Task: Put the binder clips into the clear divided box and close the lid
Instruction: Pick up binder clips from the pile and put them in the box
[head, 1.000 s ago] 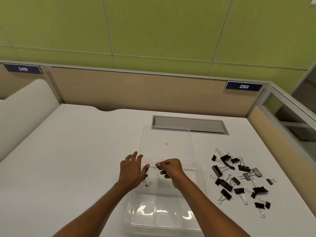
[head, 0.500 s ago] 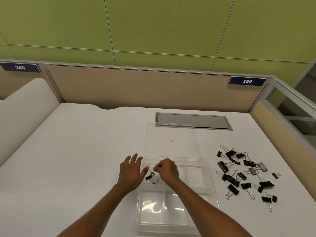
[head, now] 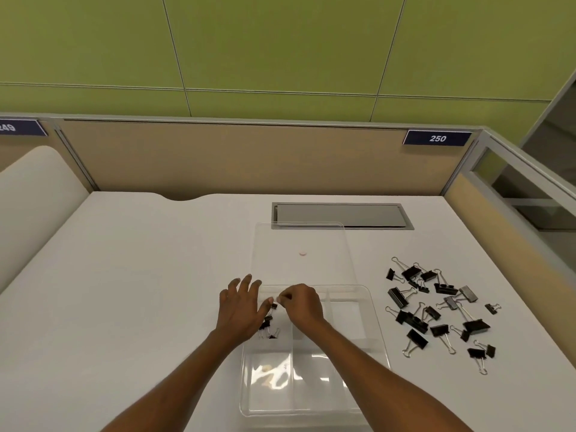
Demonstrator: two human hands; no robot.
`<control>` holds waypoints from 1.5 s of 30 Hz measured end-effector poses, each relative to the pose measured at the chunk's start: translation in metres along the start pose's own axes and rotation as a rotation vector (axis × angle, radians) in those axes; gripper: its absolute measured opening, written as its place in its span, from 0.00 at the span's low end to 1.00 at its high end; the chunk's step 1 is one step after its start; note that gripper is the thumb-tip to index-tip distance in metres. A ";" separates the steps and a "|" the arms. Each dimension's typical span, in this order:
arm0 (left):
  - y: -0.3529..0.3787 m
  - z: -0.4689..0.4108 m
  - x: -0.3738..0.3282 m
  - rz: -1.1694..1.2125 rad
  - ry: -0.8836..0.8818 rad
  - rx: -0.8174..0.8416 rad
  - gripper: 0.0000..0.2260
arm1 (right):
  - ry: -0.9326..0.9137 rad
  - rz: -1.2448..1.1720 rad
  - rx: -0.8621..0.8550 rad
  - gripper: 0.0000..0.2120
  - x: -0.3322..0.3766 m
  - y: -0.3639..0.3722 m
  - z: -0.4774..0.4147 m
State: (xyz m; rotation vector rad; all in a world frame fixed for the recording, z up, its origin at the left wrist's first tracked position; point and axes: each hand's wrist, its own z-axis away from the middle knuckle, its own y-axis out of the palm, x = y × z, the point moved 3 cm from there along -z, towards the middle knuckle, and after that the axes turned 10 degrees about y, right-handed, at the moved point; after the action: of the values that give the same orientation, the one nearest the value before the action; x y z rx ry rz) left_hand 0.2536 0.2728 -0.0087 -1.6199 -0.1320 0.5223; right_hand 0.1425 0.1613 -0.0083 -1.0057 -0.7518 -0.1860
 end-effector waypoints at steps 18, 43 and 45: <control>0.032 -0.066 -0.154 0.025 0.218 0.045 0.35 | 0.103 -0.187 -0.193 0.10 -0.113 -0.136 0.004; 0.099 -0.105 -0.329 0.052 0.473 0.150 0.34 | 0.443 -0.256 -0.421 0.08 -0.305 -0.257 0.037; 0.104 -0.107 -0.339 0.057 0.486 0.156 0.33 | 0.461 -0.212 -0.450 0.08 -0.313 -0.264 0.041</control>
State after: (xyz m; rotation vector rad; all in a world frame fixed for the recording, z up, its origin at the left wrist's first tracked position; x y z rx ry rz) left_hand -0.0266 0.0309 -0.0205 -1.5554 0.3115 0.1652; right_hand -0.2326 -0.0078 -0.0149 -1.2455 -0.3940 -0.7703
